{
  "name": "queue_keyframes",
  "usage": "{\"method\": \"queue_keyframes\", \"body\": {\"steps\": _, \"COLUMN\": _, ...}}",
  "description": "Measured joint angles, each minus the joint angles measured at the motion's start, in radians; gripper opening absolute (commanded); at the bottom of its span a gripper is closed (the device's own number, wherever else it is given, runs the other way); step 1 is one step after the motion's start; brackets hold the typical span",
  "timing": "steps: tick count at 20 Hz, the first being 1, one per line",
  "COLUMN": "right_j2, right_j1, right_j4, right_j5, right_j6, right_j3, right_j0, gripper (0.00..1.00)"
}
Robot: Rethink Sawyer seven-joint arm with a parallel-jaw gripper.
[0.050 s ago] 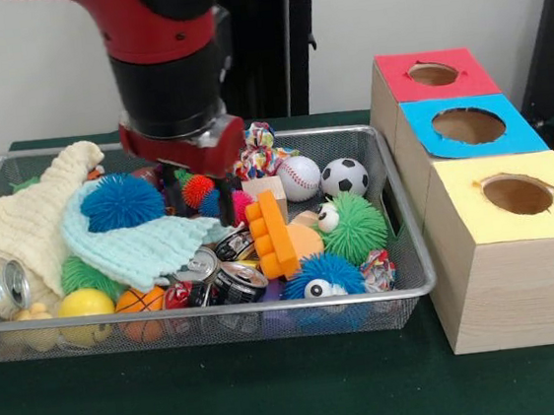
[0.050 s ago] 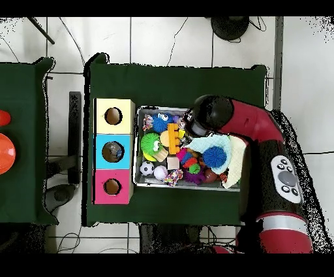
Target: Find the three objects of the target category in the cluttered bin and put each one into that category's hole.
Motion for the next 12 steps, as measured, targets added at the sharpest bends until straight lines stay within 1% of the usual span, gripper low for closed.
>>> {"method": "queue_keyframes", "body": {"steps": 4, "right_j2": -0.001, "right_j1": -0.001, "right_j4": -0.002, "right_j5": 0.004, "right_j6": 0.000, "right_j3": -0.016, "right_j0": -0.032, "gripper": 1.00}}
{"method": "queue_keyframes", "body": {"steps": 7, "right_j2": -0.001, "right_j1": -0.001, "right_j4": -0.009, "right_j5": 0.005, "right_j6": 0.000, "right_j3": -0.024, "right_j0": -0.039, "gripper": 1.00}}
{"method": "queue_keyframes", "body": {"steps": 12, "right_j2": -0.001, "right_j1": 0.001, "right_j4": -0.052, "right_j5": 0.006, "right_j6": 0.000, "right_j3": -0.045, "right_j0": -0.038, "gripper": 1.00}}
